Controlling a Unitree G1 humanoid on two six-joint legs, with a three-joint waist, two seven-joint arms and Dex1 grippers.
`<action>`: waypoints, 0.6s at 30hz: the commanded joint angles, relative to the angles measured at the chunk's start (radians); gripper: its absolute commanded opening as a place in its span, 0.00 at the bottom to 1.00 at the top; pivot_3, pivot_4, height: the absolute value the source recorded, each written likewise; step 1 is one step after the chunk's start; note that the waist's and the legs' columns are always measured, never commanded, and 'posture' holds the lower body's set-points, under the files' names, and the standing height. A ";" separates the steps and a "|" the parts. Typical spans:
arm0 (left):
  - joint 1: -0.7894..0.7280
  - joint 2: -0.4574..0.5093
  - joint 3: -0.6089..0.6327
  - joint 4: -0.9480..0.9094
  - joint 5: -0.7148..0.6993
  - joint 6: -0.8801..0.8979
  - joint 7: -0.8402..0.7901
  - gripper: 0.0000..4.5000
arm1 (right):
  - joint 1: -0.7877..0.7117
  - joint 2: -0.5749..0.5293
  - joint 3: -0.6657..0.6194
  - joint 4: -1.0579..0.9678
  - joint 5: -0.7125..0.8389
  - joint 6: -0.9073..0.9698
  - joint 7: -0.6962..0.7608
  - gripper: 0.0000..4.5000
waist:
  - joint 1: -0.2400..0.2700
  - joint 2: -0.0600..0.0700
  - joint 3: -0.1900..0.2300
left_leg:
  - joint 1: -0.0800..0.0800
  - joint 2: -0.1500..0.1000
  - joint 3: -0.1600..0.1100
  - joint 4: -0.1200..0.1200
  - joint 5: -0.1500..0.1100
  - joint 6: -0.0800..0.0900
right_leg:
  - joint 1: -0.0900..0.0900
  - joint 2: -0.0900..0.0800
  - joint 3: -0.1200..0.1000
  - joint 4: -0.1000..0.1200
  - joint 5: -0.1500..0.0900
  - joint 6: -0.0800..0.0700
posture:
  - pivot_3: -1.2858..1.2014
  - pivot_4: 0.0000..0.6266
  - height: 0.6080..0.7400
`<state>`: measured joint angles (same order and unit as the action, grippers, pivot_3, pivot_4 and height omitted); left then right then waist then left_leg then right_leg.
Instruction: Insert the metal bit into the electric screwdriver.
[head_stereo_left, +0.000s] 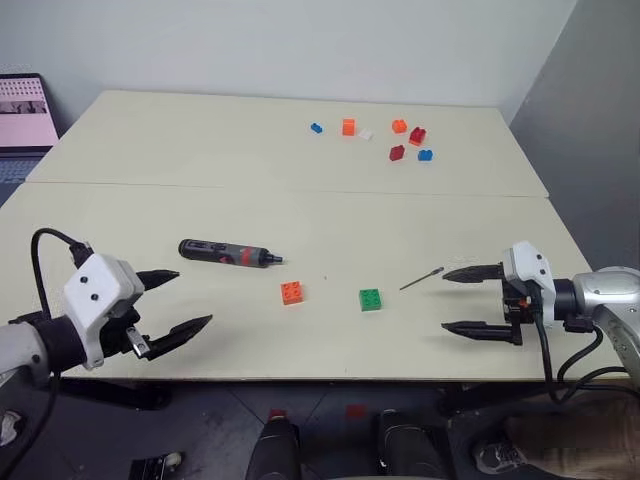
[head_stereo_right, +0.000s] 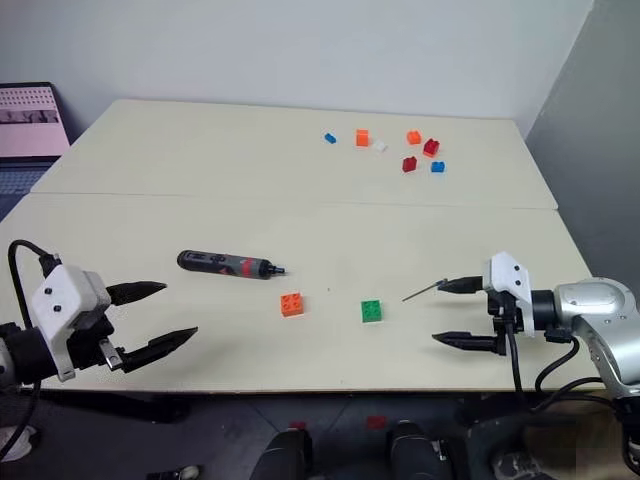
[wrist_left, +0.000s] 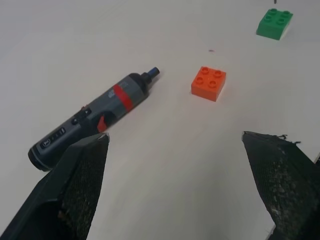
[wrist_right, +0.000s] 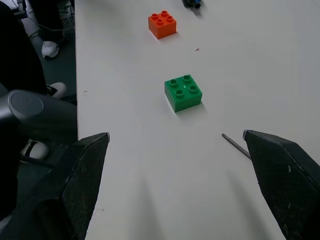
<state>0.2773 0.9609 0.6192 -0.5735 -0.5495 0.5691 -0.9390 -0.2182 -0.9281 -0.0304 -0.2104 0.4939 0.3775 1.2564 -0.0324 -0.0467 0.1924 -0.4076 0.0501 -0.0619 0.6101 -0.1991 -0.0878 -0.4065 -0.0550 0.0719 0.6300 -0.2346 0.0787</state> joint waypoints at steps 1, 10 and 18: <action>-0.018 0.015 -0.011 0.003 -0.003 -0.006 -0.015 0.99 | -0.005 -0.014 -0.047 -0.049 0.021 0.011 -0.012 1.00 | 0.000 0.000 0.000 | 0.000 0.000 0.000 0.000 0.000 0.000 | 0.000 0.000 0.000 0.000 0.000 0.000 | 0.52 0.24 1.00; 0.010 0.046 -0.039 -0.004 0.048 -0.044 -0.085 0.99 | -0.052 -0.003 0.001 -0.085 0.011 0.082 -0.042 1.00 | 0.000 0.001 0.000 | 0.000 0.000 0.000 0.000 0.000 0.000 | 0.000 0.000 0.000 0.000 0.000 0.000 | 0.52 0.24 1.00; -0.069 0.048 -0.075 -0.067 -0.022 -0.041 -0.116 0.99 | -0.277 0.126 0.217 -0.018 -0.097 0.165 -0.095 1.00 | -0.003 0.001 0.001 | 0.000 0.000 0.000 0.000 0.000 0.000 | -0.001 0.000 0.000 0.001 0.000 0.000 | 0.52 0.24 1.00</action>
<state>0.2302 0.9965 0.5431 -0.5948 -0.5297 0.5234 -1.0546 -0.4572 -0.8140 0.1436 -0.2522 0.4462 0.5386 1.1785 -0.0357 -0.0458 0.1930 -0.4073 0.0503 -0.0620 0.6102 -0.1989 -0.0878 -0.4070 -0.0547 0.0719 0.6311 -0.2344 0.0789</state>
